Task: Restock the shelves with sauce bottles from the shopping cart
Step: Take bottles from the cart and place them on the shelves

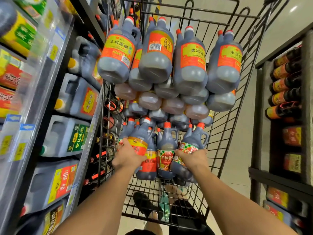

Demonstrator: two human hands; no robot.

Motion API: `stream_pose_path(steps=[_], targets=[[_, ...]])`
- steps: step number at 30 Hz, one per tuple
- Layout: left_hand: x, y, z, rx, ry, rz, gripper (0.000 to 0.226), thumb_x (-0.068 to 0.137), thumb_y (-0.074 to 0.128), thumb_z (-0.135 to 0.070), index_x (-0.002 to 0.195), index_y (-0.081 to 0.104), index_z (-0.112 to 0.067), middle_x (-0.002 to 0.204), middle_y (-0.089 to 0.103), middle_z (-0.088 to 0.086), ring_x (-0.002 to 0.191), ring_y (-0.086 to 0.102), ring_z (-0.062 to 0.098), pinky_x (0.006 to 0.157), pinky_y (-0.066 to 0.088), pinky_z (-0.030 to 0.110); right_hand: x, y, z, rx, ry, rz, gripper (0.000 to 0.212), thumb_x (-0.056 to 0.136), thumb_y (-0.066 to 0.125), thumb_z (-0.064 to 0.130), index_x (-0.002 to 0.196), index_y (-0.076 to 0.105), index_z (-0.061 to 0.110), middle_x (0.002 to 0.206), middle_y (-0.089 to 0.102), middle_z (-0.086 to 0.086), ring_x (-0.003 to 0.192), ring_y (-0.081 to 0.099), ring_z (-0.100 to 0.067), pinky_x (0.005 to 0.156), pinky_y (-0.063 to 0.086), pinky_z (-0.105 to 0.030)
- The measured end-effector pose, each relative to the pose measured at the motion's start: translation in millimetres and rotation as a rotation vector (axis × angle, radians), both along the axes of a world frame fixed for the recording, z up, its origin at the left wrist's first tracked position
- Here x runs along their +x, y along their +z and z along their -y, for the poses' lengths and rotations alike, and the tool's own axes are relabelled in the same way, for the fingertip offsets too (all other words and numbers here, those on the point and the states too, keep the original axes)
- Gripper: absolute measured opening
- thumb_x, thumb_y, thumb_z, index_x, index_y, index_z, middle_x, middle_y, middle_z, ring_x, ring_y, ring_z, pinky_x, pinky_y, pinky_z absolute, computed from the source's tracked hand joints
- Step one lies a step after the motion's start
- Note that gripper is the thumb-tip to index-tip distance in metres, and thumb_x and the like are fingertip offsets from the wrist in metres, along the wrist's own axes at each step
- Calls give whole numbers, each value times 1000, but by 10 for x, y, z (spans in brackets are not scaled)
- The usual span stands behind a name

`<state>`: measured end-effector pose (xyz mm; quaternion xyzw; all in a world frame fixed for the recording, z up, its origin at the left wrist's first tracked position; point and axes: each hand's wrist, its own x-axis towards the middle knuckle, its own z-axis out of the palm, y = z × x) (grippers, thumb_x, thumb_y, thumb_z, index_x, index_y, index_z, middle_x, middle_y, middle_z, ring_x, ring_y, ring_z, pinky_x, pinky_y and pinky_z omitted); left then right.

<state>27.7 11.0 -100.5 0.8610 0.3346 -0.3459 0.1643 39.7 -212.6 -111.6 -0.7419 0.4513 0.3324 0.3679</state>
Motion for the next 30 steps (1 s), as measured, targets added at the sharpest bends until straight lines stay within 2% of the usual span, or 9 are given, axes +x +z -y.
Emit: stream_pose_path(steps=[3, 8, 10, 13, 16, 20, 24, 27, 30], targets=[[-26, 1, -12, -17, 10, 37, 97, 61, 86, -50, 133, 25, -26, 124, 53, 7, 109, 60, 31, 69, 42, 38, -9, -27, 21, -6, 9, 23, 88, 59, 89, 40, 118, 29, 13, 85, 58, -3, 67, 60, -15, 52, 46, -27], [-98, 18, -39, -103, 80, 109, 86, 61, 86, -47, 126, 35, -26, 109, 59, 3, 96, 62, 28, 75, 50, 38, -47, -19, 37, 30, -7, 29, 84, 64, 87, 38, 122, 31, 13, 92, 60, -9, 77, 65, -26, 70, 58, -43], [-158, 39, -54, -143, 133, 121, 82, 60, 88, -45, 122, 38, -25, 103, 60, 1, 90, 61, 26, 78, 52, 38, -61, -5, 51, 59, -24, 42, 83, 66, 87, 36, 122, 31, 12, 96, 61, -12, 83, 66, -30, 76, 58, -49], [-304, 75, -80, -201, 227, 172, 81, 58, 90, -40, 120, 40, -25, 92, 58, -8, 83, 59, 20, 77, 50, 35, -117, 20, 73, 72, -1, 86, 82, 64, 89, 33, 121, 34, 9, 99, 62, -12, 86, 67, -29, 80, 58, -49], [-446, 152, -91, -222, 286, 227, 81, 56, 92, -40, 119, 42, -26, 86, 56, -13, 79, 57, 17, 76, 48, 33, -233, 69, 75, 70, 34, 137, 79, 61, 90, 30, 118, 41, 6, 99, 65, -12, 84, 68, -27, 76, 59, -45], [-576, 295, -107, -253, 342, 299, 82, 52, 93, -43, 116, 43, -28, 98, 62, -4, 89, 63, 22, 87, 53, 40, -407, 213, 21, 71, 51, 199, 80, 56, 92, 32, 115, 43, 7, 93, 67, -9, 77, 69, -22, 70, 60, -42], [-706, 474, -140, -305, 389, 424, 79, 47, 92, -42, 111, 47, -31, 94, 64, -9, 84, 64, 17, 80, 53, 37, -510, 463, -90, 74, 128, 295, 72, 59, 91, 33, 108, 42, 12, 87, 65, -3, 70, 65, -14, 49, 53, -27], [-844, 664, -192, -347, 434, 558, 78, 47, 94, -39, 108, 46, -33, 91, 62, -14, 81, 61, 8, 67, 46, 27, -563, 702, -220, 125, 182, 398, 65, 59, 90, 30, 106, 52, 6, 93, 69, -13, 79, 68, -24, 69, 58, -42], [-972, 894, -241, -396, 459, 666, 82, 49, 96, -37, 112, 44, -34, 93, 59, -17, 83, 60, 6, 72, 47, 29, -645, 1004, -371, 166, 197, 491, 77, 58, 90, 35, 114, 48, 3, 97, 68, -11, 85, 68, -26, 77, 57, -46]])
